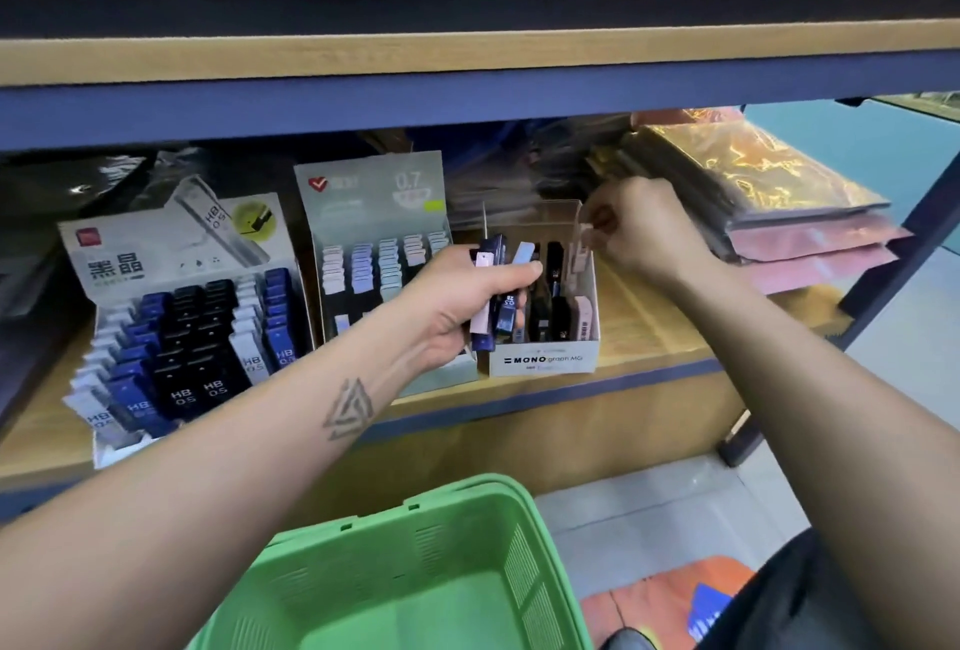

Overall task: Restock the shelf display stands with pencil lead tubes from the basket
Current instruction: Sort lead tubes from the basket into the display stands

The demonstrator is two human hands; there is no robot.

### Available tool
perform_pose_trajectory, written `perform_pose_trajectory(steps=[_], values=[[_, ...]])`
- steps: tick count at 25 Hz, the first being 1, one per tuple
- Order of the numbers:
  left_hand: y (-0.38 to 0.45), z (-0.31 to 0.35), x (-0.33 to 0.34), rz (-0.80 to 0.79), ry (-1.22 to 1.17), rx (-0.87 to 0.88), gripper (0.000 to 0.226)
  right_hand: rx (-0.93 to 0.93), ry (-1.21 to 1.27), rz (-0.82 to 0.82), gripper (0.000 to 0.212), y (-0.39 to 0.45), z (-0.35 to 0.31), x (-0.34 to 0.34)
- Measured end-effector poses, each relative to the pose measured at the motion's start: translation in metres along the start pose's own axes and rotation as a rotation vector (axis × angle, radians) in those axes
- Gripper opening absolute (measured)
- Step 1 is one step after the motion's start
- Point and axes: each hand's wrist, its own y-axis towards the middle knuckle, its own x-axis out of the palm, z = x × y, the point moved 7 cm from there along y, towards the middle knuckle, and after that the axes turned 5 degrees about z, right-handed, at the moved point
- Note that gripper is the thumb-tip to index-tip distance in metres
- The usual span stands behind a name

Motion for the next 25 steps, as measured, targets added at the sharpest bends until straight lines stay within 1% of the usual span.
perform_pose_trajectory(steps=[2,5,11,14,18,20,22,23,24,25], values=[[0.001,0.0,0.001,-0.004,-0.004,0.0,0.007,0.018,-0.02,-0.024,0.014,-0.001,0.007,0.006],[-0.001,0.0,0.002,-0.016,-0.006,-0.006,0.007,0.058,-0.017,-0.059,0.016,-0.003,0.017,0.014],[-0.003,-0.006,0.0,-0.025,-0.006,-0.025,0.007,0.116,0.035,-0.046,0.012,-0.008,0.024,0.029],[-0.004,-0.008,0.0,-0.031,0.001,-0.03,0.008,0.055,-0.028,0.001,0.014,-0.012,0.02,0.032],[-0.005,-0.01,0.0,-0.04,0.012,-0.051,0.01,-0.002,-0.083,0.012,0.033,-0.015,0.019,0.033],[-0.006,-0.011,0.0,-0.042,0.0,-0.056,0.011,0.008,-0.057,0.012,0.03,-0.014,0.021,0.03],[-0.008,-0.013,-0.001,-0.044,-0.009,-0.053,0.012,0.042,0.068,0.041,0.021,-0.012,0.018,0.023],[-0.009,-0.013,-0.002,-0.046,-0.007,-0.05,0.013,0.075,0.197,0.043,0.016,-0.012,0.014,0.021],[-0.009,-0.014,-0.003,-0.044,-0.002,-0.047,0.015,0.123,0.356,0.009,0.011,-0.012,0.009,0.022],[-0.01,-0.014,-0.004,-0.037,0.001,-0.043,0.017,0.178,0.515,-0.071,0.007,-0.013,0.001,0.027]])
